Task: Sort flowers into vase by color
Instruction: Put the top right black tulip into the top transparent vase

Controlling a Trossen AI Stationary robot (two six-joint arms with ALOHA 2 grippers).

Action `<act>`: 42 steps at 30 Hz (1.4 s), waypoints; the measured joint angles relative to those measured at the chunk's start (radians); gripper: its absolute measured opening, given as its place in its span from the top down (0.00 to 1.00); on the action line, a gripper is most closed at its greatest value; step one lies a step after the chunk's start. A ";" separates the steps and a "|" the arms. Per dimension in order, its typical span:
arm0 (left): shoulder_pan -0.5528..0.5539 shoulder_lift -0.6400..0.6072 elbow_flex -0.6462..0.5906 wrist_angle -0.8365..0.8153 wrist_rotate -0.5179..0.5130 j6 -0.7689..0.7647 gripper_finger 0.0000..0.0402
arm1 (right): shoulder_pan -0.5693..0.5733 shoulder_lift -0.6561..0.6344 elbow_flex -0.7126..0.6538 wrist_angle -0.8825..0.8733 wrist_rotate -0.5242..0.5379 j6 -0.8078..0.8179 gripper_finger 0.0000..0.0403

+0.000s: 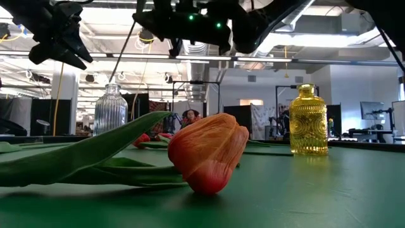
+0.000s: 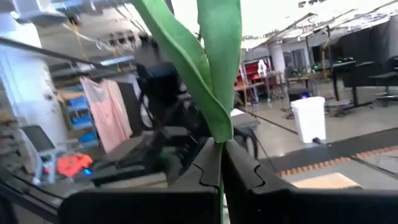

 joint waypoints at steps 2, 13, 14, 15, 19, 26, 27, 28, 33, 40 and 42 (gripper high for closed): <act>0.000 0.000 0.000 0.000 0.000 -0.003 0.65 | 0.000 0.000 0.000 -0.009 0.002 -0.029 0.93; 0.000 0.000 0.000 0.000 0.000 -0.018 0.65 | -0.010 -0.001 0.000 0.016 0.004 -0.041 0.93; 0.000 0.000 0.000 0.000 0.000 -0.018 0.65 | -0.011 -0.003 0.000 0.016 0.004 -0.040 0.93; 0.000 0.000 0.000 0.000 0.000 -0.018 0.65 | -0.014 -0.005 0.000 0.016 0.004 -0.036 0.93; 0.000 0.000 0.000 0.000 0.000 -0.018 0.65 | -0.015 -0.006 0.000 0.002 0.004 -0.026 0.93; 0.000 0.000 0.000 0.000 -0.009 -0.018 0.65 | 0.000 -0.006 0.000 -0.088 0.007 -0.037 0.93; 0.000 0.000 0.000 0.001 -0.009 -0.018 0.65 | 0.002 -0.006 0.000 -0.101 0.007 -0.053 0.93; 0.000 0.000 0.000 0.000 -0.010 -0.018 0.65 | 0.005 -0.006 0.000 -0.115 0.007 -0.071 0.93; 0.000 0.000 0.000 0.001 -0.010 -0.018 0.65 | 0.014 -0.006 0.000 -0.188 0.008 -0.112 0.91; 0.000 0.000 0.000 0.006 -0.016 -0.018 0.65 | 0.020 0.020 -0.003 -0.230 0.010 -0.104 0.89; 0.000 0.000 0.000 0.006 -0.016 -0.018 0.65 | 0.027 0.018 -0.002 -0.230 0.011 -0.115 0.89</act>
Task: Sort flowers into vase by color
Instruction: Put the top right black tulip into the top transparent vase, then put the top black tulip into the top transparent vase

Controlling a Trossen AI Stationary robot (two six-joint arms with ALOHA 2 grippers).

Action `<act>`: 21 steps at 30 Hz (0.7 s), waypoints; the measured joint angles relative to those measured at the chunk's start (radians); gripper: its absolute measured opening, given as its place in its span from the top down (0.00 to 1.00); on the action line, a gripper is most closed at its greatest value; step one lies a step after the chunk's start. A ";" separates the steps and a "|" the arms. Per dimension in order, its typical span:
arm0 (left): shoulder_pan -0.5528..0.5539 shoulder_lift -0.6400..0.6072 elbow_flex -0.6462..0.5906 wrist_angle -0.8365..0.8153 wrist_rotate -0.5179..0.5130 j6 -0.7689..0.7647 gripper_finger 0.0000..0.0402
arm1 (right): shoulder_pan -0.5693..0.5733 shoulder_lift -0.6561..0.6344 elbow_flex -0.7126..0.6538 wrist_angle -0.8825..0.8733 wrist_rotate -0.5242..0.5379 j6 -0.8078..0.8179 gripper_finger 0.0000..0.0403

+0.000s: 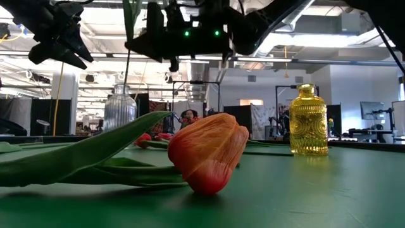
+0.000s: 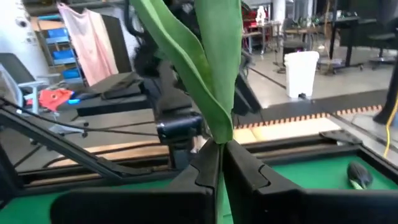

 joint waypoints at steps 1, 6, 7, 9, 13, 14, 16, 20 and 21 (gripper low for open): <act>0.000 0.000 0.000 0.000 0.000 0.000 0.65 | 0.003 -0.001 0.001 0.002 0.000 -0.011 0.89; 0.000 0.000 0.000 0.002 0.000 0.000 0.65 | 0.009 -0.001 0.001 0.009 0.000 -0.016 0.85; 0.000 0.000 0.000 0.002 0.001 0.000 0.65 | 0.010 -0.001 0.001 0.011 0.000 -0.012 0.84; 0.000 0.000 0.000 0.002 0.007 0.000 0.65 | 0.011 -0.001 0.001 0.009 -0.001 -0.013 0.79; 0.000 0.000 0.000 0.002 0.007 0.000 0.65 | 0.011 -0.001 0.001 -0.001 -0.008 0.023 0.67; 0.000 0.000 0.000 0.002 0.007 0.000 0.65 | 0.010 -0.001 0.001 -0.010 -0.010 0.042 0.64; 0.000 0.000 0.000 0.002 0.007 0.003 0.65 | 0.003 -0.001 0.001 -0.038 -0.037 0.066 0.56; 0.000 0.000 0.000 0.002 0.007 0.003 0.65 | -0.003 -0.008 0.001 -0.089 -0.132 0.107 0.44; 0.000 0.000 0.000 0.002 0.006 0.004 0.65 | -0.003 -0.012 0.002 -0.102 -0.152 0.115 0.41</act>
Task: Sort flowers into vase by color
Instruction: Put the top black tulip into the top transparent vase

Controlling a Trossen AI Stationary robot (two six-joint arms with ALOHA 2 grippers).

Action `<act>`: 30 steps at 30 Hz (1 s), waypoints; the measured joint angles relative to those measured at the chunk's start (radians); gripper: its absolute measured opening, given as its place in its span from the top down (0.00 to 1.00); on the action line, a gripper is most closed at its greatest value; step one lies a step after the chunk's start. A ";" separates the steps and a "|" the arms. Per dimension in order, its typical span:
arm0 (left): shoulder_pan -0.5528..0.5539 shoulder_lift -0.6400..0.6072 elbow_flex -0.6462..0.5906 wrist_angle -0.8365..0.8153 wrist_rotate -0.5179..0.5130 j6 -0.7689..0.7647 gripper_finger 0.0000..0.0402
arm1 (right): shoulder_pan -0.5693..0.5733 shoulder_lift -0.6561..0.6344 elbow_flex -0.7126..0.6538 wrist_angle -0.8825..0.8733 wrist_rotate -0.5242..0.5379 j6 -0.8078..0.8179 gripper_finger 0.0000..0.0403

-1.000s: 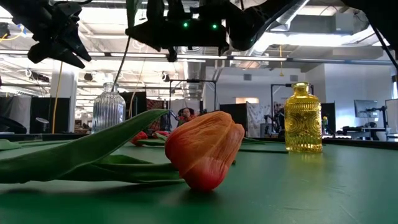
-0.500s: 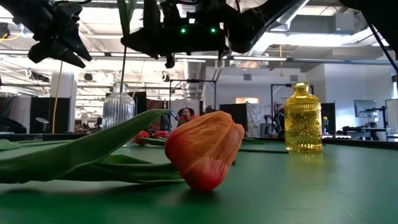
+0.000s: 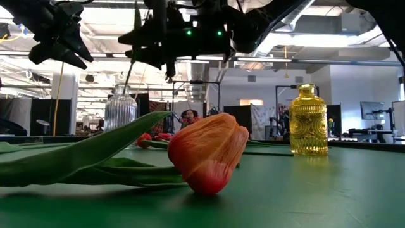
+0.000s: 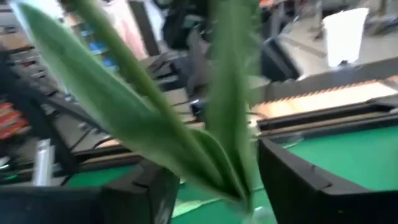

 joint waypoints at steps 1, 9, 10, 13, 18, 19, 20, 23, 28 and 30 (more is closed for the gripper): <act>0.000 0.000 0.000 0.000 0.000 0.005 0.65 | -0.003 -0.008 0.000 -0.025 -0.018 0.008 0.39; 0.000 0.000 0.000 0.000 -0.009 0.033 0.65 | -0.028 -0.041 0.135 -0.425 -0.117 -0.070 0.36; 0.000 0.000 0.000 -0.001 -0.009 0.036 0.65 | -0.034 -0.042 0.164 -0.497 -0.135 -0.091 0.36; 0.000 0.000 0.000 -0.001 -0.010 0.050 0.65 | -0.053 -0.041 0.262 -0.741 -0.183 -0.147 0.36; 0.000 0.000 0.000 -0.001 -0.021 0.061 0.65 | -0.098 -0.041 0.381 -1.074 -0.205 -0.241 0.36; 0.000 0.000 0.000 -0.002 -0.026 0.062 0.65 | -0.111 -0.040 0.404 -1.144 -0.217 -0.261 0.36; 0.000 0.000 0.000 -0.002 -0.029 0.062 0.65 | -0.123 -0.040 0.427 -1.210 -0.230 -0.284 0.36; 0.000 0.000 0.000 -0.003 -0.033 0.062 0.65 | -0.159 -0.043 0.464 -1.339 -0.237 -0.347 0.36; 0.000 0.000 0.000 -0.004 -0.033 0.068 0.65 | -0.233 -0.033 0.466 -1.343 -0.206 -0.341 0.36; 0.000 0.000 0.000 -0.003 -0.034 0.068 0.65 | -0.265 -0.020 0.467 -1.271 -0.158 -0.307 0.36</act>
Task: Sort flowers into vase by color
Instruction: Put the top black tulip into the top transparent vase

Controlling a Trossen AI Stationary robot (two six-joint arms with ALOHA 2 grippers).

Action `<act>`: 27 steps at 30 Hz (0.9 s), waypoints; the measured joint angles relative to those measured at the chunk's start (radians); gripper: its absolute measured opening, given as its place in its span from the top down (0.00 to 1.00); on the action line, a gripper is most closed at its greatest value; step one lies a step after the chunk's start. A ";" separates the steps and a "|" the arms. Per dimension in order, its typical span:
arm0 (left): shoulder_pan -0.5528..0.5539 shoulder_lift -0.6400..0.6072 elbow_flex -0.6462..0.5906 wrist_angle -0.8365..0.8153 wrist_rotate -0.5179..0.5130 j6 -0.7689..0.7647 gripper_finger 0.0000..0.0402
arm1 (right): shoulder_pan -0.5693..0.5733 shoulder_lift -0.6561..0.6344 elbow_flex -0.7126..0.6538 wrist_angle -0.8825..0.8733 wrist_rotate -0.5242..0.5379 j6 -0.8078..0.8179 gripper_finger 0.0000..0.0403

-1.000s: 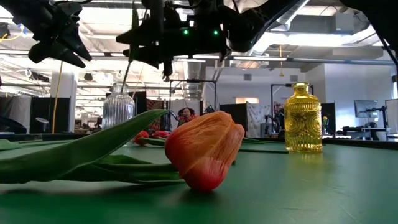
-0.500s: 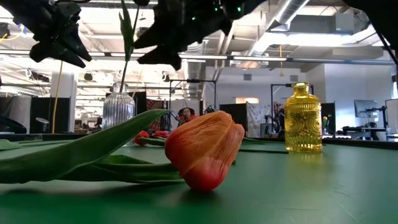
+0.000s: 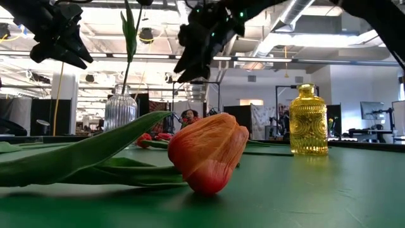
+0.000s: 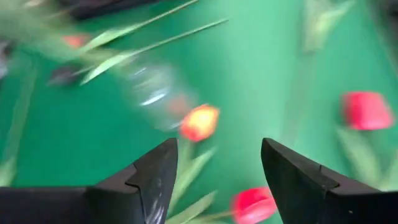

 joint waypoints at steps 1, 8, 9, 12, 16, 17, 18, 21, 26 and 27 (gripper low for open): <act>0.000 0.000 0.000 0.000 0.000 0.000 0.65 | -0.015 0.012 0.000 0.024 0.029 0.017 0.36; 0.000 0.000 0.000 0.000 0.005 -0.013 0.65 | -0.049 0.155 -0.001 0.285 0.072 0.154 0.36; 0.000 0.000 0.000 -0.001 0.006 -0.019 0.65 | -0.048 0.176 -0.001 0.314 0.073 0.170 0.36; 0.000 0.000 0.000 -0.001 0.007 -0.037 0.65 | -0.037 0.244 -0.002 0.379 0.121 0.224 0.36; 0.000 0.000 0.000 -0.001 0.017 -0.045 0.65 | 0.003 0.249 0.020 0.394 0.322 0.171 0.37; 0.000 0.000 0.000 -0.001 0.020 -0.047 0.65 | 0.012 0.242 0.027 0.395 0.342 0.166 0.37; 0.000 0.000 0.000 0.000 0.024 -0.050 0.65 | 0.020 0.238 0.039 0.366 0.343 0.171 0.37; 0.000 0.000 0.000 -0.001 0.028 -0.054 0.65 | 0.049 0.243 0.076 0.245 0.352 0.172 0.37; 0.000 0.007 0.000 0.001 0.025 -0.042 0.65 | 0.096 0.242 0.100 0.173 0.409 0.134 0.37; 0.000 0.018 0.000 0.001 0.034 -0.034 0.65 | 0.101 0.240 0.100 0.155 0.409 0.134 0.37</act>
